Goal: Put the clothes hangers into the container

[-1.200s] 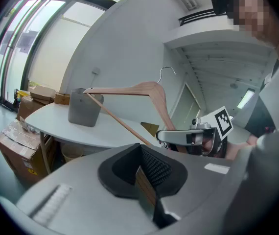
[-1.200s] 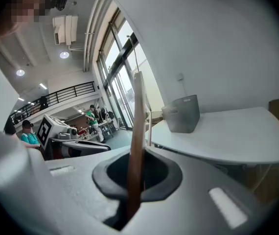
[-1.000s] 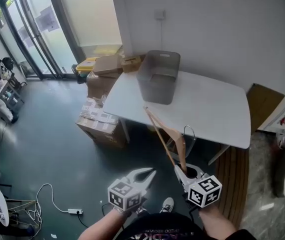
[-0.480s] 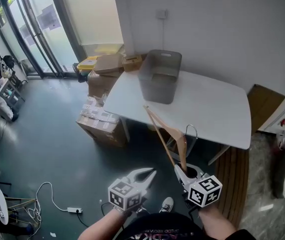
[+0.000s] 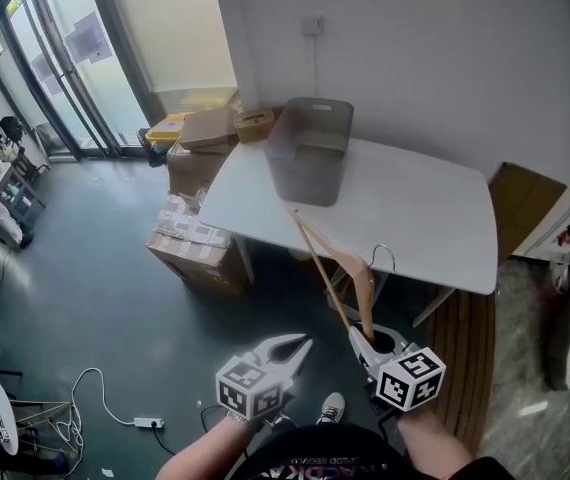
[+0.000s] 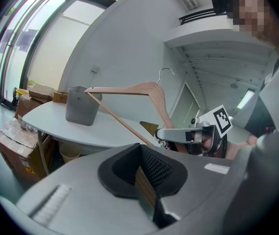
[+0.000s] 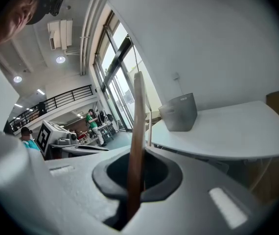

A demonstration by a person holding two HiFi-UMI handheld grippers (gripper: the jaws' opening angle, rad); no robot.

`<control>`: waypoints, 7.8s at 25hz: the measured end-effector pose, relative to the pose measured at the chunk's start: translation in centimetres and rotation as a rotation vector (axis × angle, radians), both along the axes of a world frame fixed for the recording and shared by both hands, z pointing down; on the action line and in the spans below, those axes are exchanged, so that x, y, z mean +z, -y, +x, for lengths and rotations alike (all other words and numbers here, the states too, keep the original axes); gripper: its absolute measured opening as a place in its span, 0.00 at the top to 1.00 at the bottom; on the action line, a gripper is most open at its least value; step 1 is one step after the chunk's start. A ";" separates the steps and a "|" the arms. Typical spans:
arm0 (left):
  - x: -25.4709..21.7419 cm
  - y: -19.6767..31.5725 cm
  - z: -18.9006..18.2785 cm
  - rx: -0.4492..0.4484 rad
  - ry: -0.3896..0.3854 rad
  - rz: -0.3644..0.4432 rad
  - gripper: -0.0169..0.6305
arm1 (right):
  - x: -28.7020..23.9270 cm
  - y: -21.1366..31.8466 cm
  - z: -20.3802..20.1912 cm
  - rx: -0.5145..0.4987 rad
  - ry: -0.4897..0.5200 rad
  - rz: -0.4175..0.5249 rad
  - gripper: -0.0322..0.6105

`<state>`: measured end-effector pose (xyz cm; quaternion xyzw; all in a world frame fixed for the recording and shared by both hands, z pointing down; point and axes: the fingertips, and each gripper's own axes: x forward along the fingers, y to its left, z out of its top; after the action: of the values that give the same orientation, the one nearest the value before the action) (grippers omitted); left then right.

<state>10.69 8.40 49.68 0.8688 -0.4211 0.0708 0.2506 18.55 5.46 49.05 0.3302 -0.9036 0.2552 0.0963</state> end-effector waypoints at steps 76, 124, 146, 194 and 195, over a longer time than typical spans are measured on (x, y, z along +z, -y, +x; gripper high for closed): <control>-1.9 18.0 -23.0 0.196 -0.045 0.098 0.97 | -1.4 18.1 -20.6 0.319 0.031 0.018 0.94; -2.4 38.5 -15.8 0.227 -0.028 0.089 0.96 | -1.9 41.5 -12.6 0.237 -0.192 -0.006 0.94; -1.7 50.5 -10.8 0.223 0.102 0.055 0.96 | 1.8 56.0 -12.5 0.030 -0.464 -0.231 0.94; 0.1 52.5 -13.2 0.193 0.095 -0.015 0.97 | 8.6 61.8 -17.5 -0.072 -0.599 -0.427 0.84; 0.1 52.3 -13.3 0.194 0.095 -0.014 0.97 | 8.6 61.6 -17.5 -0.071 -0.600 -0.425 0.84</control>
<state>-2.58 -43.88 49.78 0.8993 -0.3460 0.1389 0.2285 1.04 -56.12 57.62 0.3316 -0.7730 0.3255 0.4320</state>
